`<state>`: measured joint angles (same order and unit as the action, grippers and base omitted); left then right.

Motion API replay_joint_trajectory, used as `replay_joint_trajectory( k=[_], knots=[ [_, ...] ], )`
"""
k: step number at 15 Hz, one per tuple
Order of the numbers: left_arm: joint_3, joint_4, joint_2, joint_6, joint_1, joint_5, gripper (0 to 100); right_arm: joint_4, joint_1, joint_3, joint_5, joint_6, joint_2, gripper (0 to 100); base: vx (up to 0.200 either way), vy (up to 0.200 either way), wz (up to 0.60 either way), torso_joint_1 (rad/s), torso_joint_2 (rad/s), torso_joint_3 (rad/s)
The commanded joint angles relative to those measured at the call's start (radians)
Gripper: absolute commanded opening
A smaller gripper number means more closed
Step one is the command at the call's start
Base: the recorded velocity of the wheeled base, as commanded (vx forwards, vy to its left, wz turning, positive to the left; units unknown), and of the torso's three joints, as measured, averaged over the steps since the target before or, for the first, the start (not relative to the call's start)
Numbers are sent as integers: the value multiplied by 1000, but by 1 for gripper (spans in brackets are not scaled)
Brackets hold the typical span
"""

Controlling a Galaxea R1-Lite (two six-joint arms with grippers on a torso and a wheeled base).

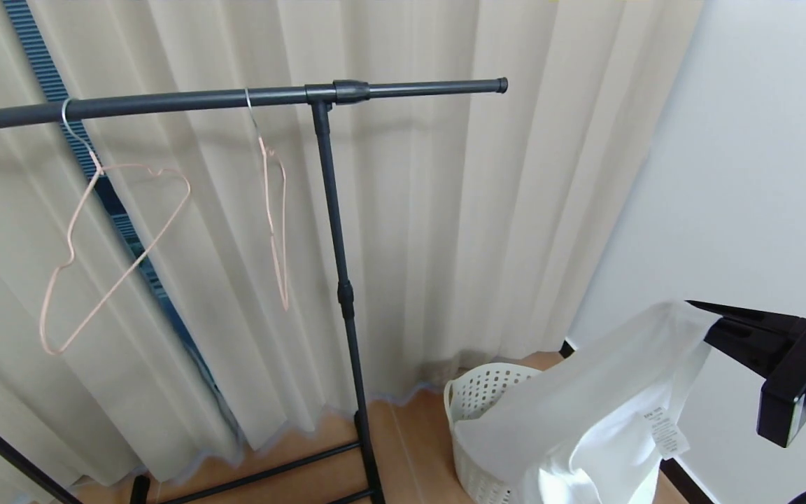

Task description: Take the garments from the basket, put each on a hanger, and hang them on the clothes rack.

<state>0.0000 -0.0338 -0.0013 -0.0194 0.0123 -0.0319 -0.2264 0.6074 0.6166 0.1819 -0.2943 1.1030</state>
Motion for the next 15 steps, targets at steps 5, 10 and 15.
replay_joint_trajectory(
  k=[5,10,15],
  knots=[
    [0,0,1,-1,0,0,100,-2,0,-5,-1,0,6,0,0,0,0,246,-578,-330],
    [0,0,1,-1,0,0,100,-1,0,-8,-1,0,9,0,0,0,0,196,-453,-261],
    [0,0,1,-1,0,0,100,-2,0,-15,-1,0,9,0,0,0,0,168,-372,-204]
  ],
)
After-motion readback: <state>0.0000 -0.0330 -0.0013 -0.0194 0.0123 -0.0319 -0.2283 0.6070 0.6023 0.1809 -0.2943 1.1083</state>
